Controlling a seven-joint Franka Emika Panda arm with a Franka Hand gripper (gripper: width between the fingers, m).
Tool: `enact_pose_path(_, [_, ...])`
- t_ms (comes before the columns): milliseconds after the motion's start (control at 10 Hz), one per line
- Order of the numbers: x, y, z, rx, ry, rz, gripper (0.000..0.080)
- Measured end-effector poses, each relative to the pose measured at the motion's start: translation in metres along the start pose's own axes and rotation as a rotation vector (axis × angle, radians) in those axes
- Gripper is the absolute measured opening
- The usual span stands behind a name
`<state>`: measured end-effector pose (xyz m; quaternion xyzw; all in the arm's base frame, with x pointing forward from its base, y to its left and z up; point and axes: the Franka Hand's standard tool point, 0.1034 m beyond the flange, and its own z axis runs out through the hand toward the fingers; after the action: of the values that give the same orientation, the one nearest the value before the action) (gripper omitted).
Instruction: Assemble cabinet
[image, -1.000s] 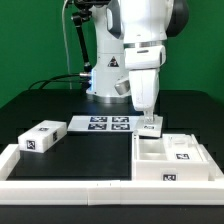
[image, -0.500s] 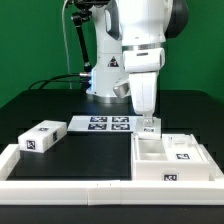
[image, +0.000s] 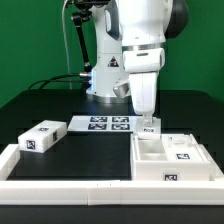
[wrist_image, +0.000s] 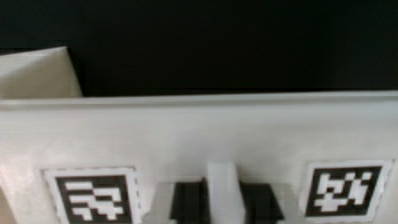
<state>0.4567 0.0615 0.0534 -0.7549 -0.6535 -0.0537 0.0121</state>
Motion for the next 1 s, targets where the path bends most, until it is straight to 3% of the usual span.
enact_pose_path(800, [0.0, 0.004, 0.001, 0.011, -0.003, -0.012, 0.007])
enact_pose_path(1000, [-0.004, 0.016, 0.001, 0.003, 0.003, -0.029, 0.007])
